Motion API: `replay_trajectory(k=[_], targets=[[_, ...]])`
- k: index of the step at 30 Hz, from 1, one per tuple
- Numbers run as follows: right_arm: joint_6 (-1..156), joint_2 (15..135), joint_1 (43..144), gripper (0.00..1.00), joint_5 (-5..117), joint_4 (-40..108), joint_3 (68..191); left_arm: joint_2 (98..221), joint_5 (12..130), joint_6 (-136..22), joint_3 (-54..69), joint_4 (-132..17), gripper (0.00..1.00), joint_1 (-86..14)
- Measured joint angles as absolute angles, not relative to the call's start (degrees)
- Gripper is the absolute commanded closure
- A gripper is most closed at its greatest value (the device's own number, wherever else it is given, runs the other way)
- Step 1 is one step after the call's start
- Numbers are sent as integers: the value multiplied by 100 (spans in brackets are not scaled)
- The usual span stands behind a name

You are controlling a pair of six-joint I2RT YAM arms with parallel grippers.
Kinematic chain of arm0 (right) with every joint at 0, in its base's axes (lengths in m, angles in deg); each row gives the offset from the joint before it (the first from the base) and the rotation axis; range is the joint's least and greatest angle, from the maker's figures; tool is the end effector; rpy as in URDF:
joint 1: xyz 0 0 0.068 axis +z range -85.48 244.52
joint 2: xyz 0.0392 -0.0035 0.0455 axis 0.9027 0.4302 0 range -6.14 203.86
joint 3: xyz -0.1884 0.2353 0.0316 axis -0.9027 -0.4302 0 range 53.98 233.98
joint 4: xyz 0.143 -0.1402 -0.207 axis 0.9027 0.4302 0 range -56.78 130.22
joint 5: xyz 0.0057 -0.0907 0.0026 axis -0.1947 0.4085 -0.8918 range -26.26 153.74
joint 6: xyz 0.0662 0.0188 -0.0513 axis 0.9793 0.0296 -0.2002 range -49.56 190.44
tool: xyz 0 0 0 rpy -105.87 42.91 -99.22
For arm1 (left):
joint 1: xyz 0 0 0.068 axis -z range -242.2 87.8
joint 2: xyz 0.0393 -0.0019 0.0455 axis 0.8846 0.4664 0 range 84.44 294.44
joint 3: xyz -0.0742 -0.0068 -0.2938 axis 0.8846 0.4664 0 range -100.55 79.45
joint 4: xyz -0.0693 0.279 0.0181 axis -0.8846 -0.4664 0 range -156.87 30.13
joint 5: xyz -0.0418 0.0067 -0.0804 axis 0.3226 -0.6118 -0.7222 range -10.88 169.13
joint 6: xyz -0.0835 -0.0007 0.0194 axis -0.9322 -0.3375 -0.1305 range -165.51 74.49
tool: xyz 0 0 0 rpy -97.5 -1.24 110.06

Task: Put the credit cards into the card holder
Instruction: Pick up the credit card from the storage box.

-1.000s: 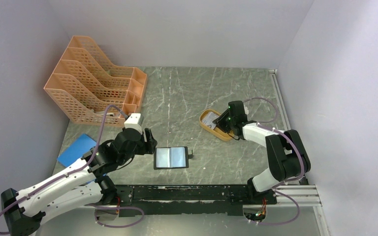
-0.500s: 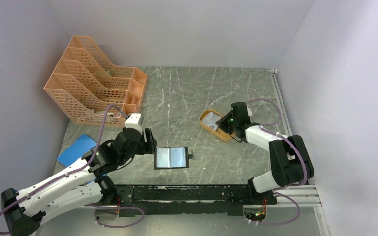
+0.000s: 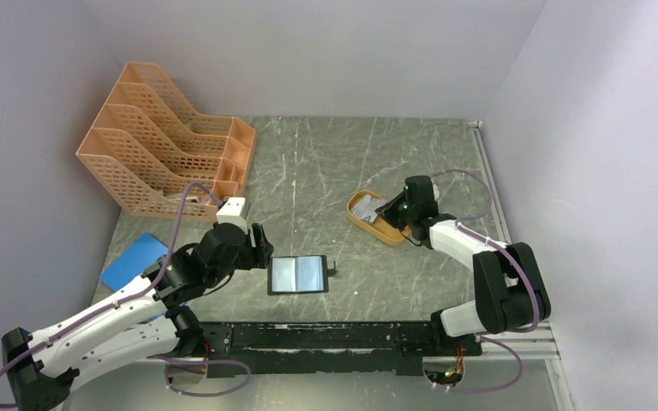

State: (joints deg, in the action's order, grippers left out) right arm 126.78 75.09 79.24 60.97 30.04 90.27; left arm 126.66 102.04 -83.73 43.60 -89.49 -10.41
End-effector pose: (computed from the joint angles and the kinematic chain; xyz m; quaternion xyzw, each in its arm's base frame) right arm 0.3108 0.0854 0.1550 0.3149 0.8564 0.2554 0.3197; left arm 0.1442 -0.1355 0.2569 0.0136 0.8778 -0.1896 0.4398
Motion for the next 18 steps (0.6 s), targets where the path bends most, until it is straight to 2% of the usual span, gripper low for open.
replay_trajectory(k=[9,18], targets=[[12706,7446,7924,100,6001,3098,9141,12637,10204,-8373,4360,-8952,31,-1041],[12853,7267,7924,100,6012,3876,9773,12580,10206,-8375,4360,-8956,31,-1041]])
